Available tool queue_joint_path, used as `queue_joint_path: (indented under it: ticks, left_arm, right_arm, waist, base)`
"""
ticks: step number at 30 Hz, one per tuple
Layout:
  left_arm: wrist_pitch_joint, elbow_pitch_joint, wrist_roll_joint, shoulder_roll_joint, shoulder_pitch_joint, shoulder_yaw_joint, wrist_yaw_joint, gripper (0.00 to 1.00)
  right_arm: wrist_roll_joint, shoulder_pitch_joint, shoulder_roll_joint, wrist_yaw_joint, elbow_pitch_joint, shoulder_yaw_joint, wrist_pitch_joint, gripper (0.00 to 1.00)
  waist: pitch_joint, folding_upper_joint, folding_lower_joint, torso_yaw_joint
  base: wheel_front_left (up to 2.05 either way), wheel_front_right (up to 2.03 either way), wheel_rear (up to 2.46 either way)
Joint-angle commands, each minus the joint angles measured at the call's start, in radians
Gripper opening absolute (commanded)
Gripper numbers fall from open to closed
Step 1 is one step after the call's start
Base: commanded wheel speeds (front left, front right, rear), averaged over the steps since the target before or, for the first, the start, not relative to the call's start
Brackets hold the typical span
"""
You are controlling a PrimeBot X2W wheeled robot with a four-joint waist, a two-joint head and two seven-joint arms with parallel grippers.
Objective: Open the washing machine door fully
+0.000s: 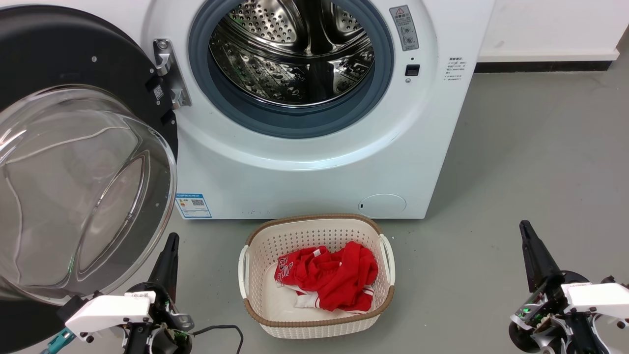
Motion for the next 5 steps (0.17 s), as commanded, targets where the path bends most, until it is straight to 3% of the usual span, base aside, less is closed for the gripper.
queue_joint_path:
  ticks: [1, 5]
  left_arm:
    - [0.005, 0.001, -0.001, -0.002, -0.008, 0.004, -0.004, 0.00]
    - [0.004, 0.001, -0.002, -0.002, -0.008, 0.004, -0.004, 0.00]
  right_arm:
    - [0.002, -0.013, 0.001, 0.000, 0.002, -0.002, 0.006, 0.00]
    - [0.000, -0.013, 0.002, 0.000, 0.002, -0.003, 0.005, 0.00]
  waist:
    - [0.000, 0.0000, 0.0000, 0.000]
    - [0.000, 0.0000, 0.0000, 0.000]
  base:
    - [0.00, 0.00, 0.00]
    - [0.00, 0.00, 0.00]
